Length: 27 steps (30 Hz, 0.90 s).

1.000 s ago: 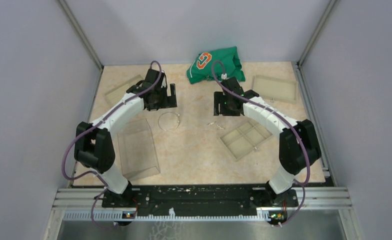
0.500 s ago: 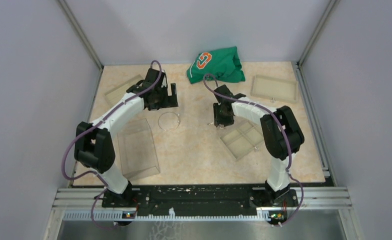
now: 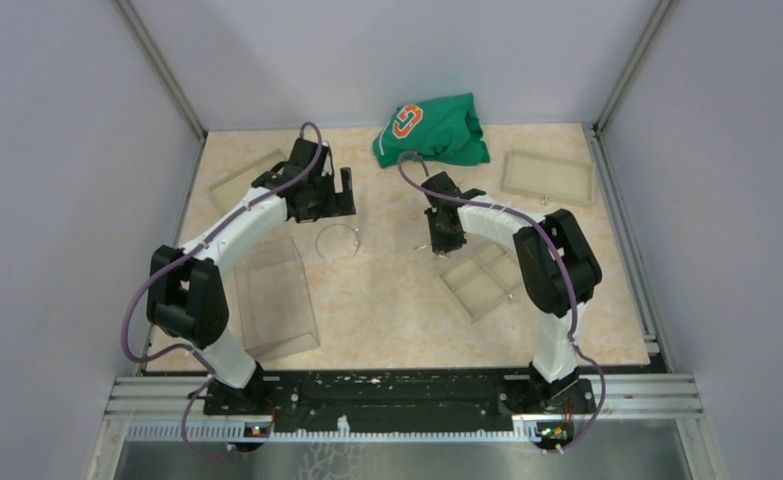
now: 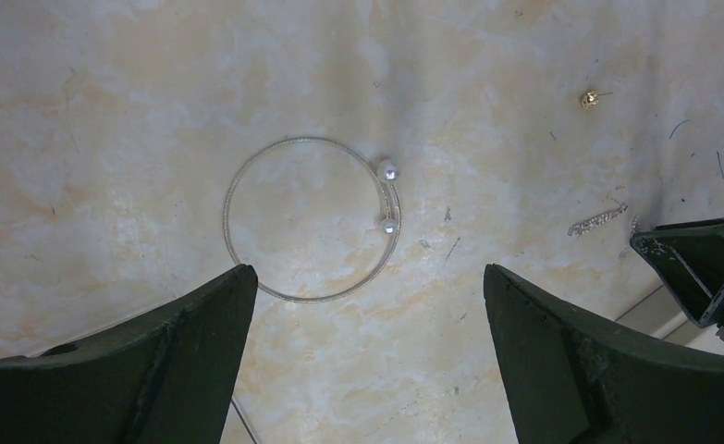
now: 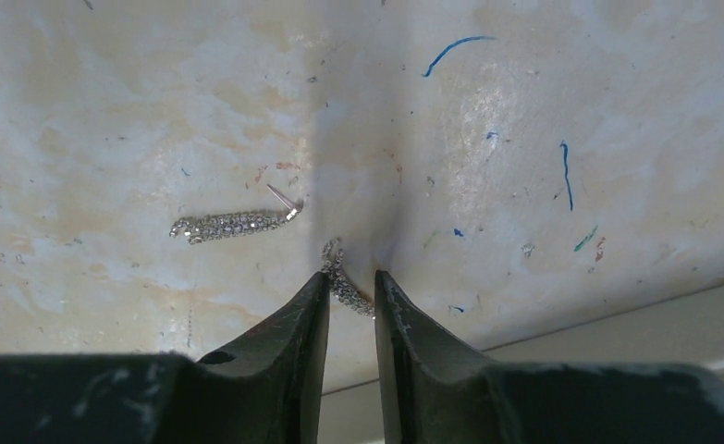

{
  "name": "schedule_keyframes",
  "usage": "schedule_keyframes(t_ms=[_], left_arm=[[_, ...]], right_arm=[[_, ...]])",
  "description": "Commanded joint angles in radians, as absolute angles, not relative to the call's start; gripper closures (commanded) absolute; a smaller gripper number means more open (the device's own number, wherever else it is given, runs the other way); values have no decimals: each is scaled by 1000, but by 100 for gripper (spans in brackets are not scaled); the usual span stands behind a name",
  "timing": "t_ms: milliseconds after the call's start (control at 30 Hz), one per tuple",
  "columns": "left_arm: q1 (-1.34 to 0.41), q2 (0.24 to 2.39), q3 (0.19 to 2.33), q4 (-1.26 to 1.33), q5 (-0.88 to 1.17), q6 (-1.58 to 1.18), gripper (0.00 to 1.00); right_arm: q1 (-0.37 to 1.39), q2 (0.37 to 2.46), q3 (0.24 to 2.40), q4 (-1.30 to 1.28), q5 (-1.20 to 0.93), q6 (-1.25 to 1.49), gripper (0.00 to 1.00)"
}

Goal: Organize the mixed jewelry

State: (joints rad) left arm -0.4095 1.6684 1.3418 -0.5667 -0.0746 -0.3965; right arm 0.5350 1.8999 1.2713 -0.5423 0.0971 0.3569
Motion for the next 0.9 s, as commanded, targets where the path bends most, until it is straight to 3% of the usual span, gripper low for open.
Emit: schedule_keyframes(t_ms=[0,300,467,700,867], left_arm=[[-410,1635,1332,-554,-64,-404,2],[-410,1627,1321,-555,-63,-411,2],[-410,1626,1318,-556,-61,-409,2],[-389,1630,1333,-562,-70,-403,2],[-257,1703,1419,-560,-29,-384,2]], right_arm=[[565,1932,1288,-527,119,334,77],[610,1953,1284,-535,146,330,80],[610,1958,1291,-537,139,343,100],[611,1916,1319,-557,153,358,100],[611,1879,1342,-565,154,375,100]])
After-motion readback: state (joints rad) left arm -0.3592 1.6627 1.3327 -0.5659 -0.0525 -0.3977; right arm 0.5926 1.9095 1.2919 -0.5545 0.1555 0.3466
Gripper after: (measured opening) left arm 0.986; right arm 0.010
